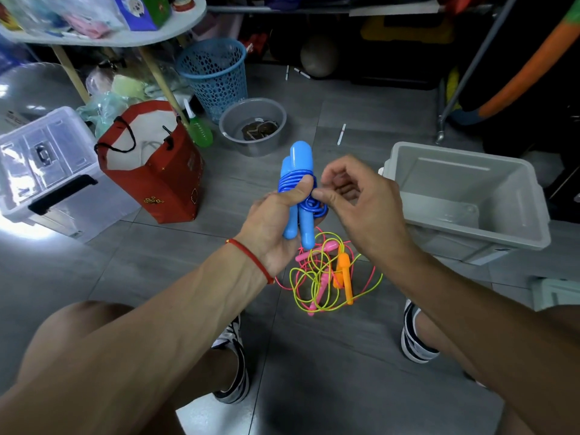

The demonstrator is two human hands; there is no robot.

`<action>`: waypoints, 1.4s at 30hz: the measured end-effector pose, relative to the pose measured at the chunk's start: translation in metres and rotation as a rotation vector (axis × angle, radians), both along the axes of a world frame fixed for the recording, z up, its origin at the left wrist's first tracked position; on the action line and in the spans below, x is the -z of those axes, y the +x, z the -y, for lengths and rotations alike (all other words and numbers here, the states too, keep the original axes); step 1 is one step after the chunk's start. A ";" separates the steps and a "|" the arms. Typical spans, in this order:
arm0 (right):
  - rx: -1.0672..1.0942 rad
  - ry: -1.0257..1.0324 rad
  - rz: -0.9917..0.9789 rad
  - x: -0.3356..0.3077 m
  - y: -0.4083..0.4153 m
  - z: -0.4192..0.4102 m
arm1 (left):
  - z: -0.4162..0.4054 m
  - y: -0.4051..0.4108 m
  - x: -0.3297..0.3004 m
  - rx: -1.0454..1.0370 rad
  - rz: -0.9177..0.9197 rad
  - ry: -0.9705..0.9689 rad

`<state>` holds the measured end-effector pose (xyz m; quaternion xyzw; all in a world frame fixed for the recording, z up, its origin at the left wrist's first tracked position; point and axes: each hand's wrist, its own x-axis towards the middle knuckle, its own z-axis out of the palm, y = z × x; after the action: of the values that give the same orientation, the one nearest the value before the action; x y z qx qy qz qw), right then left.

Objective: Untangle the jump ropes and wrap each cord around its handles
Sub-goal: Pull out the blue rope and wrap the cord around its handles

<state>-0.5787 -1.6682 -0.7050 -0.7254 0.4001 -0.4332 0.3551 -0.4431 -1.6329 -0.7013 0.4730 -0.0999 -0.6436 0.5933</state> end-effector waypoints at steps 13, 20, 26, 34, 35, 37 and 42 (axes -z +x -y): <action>0.079 0.026 0.036 0.004 0.015 -0.016 | 0.003 -0.009 -0.001 -0.325 0.097 -0.072; -0.014 -0.188 -0.092 -0.003 0.009 0.002 | 0.007 -0.007 -0.006 -0.234 0.069 -0.092; -0.069 -0.406 -0.250 0.007 0.004 0.008 | 0.004 -0.001 -0.009 -0.067 -0.044 -0.054; -0.160 -0.463 -0.398 0.005 0.001 0.018 | 0.004 0.006 -0.014 -0.006 -0.048 -0.003; -0.172 -0.480 -0.447 0.004 0.000 0.019 | 0.004 0.006 -0.014 0.010 -0.018 0.013; -0.185 -0.524 -0.531 0.002 -0.001 0.019 | 0.002 0.006 -0.014 0.066 0.034 0.044; -0.200 -0.439 -0.465 0.002 -0.001 0.018 | 0.000 0.014 -0.015 0.245 0.159 0.064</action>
<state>-0.5799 -1.6859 -0.7065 -0.8996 0.2944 -0.2949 0.1306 -0.4287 -1.6324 -0.6862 0.5253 -0.1831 -0.6747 0.4852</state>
